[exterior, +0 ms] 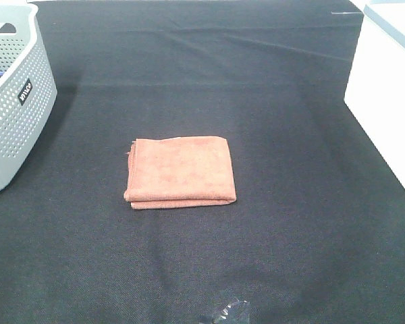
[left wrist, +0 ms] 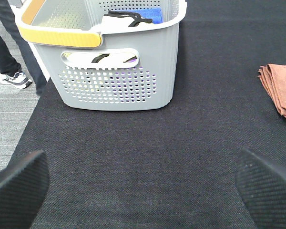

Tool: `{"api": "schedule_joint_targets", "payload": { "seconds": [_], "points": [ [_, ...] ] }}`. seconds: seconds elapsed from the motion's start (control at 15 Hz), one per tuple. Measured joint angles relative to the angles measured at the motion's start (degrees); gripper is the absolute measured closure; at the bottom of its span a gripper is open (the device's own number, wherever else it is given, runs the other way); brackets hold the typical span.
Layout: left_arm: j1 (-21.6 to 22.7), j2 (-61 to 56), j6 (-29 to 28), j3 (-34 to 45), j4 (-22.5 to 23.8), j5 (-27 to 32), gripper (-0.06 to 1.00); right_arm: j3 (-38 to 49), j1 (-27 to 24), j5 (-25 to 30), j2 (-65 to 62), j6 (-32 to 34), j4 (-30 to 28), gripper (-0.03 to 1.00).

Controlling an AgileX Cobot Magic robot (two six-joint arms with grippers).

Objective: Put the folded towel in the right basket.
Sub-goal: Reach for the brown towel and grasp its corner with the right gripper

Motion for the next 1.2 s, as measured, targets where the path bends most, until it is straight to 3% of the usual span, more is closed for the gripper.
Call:
{"api": "schedule_joint_targets", "payload": {
  "seconds": [0.4,0.73,1.07,1.2],
  "points": [
    [0.00,0.00,0.00,0.00,0.00,0.00,-0.05,-1.83,0.00,0.23,9.00,0.00,0.34,0.01],
    [0.00,0.00,0.00,0.00,0.00,0.00,-0.05,-19.94,0.00,7.39,37.64,0.17,4.64,0.01],
    [0.00,0.00,0.00,0.00,0.00,0.00,-0.05,-27.56,0.00,6.76,50.25,-0.23,6.25,0.01],
    [0.00,0.00,0.00,0.00,0.00,0.00,-0.05,-27.85,0.00,5.27,52.71,-3.61,9.57,0.01]
  ]
}}
